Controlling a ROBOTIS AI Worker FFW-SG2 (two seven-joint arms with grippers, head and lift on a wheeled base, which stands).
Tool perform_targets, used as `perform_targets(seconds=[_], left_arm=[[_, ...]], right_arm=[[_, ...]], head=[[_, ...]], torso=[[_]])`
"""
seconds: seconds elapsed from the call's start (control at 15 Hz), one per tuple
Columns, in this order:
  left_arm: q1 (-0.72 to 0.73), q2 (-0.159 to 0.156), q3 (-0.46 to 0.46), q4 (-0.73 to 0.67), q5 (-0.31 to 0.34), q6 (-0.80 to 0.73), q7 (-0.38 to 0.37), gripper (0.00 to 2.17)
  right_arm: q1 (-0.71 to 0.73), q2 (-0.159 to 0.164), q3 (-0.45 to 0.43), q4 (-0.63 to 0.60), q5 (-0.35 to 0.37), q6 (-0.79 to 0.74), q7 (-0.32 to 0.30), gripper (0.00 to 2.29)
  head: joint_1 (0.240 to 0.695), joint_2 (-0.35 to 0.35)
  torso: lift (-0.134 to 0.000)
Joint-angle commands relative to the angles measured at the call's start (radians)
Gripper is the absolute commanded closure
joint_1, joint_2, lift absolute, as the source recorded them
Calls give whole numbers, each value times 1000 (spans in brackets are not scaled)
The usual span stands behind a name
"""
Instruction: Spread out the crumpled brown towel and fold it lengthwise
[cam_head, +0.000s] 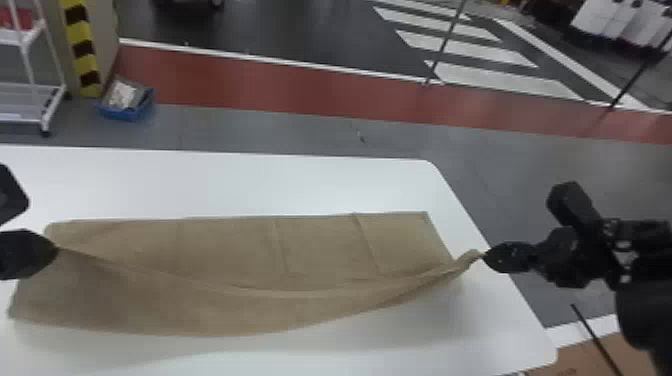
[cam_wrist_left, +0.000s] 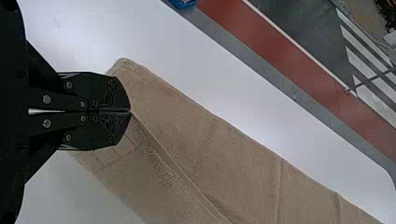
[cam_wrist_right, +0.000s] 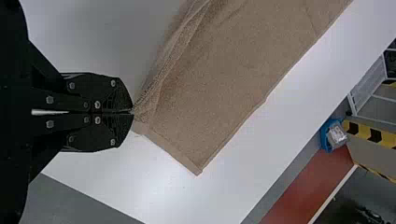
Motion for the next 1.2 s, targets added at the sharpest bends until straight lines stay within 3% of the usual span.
perform_targets(seconds=[0.0, 0.4, 0.93, 1.13], left_arm=[[-114, -19, -24, 140, 4, 0, 3, 1730], [-266, -21, -31, 402, 25, -27, 45, 1730], [-349, -22, -48, 589, 27, -101, 63, 1730], [-401, -22, -70, 658, 20, -135, 49, 1730]], right_arm=[[-114, -12, 52, 110, 12, 33, 0, 1359], [-344, -26, 197, 326, 62, 73, -3, 1359], [-504, -6, 344, 381, 125, 141, 2, 1359], [-590, -6, 419, 474, 168, 141, 3, 1359]], head=[[695, -349], [695, -302], [695, -214], [695, -202]], torso=[[-120], [-120], [-120], [-120]])
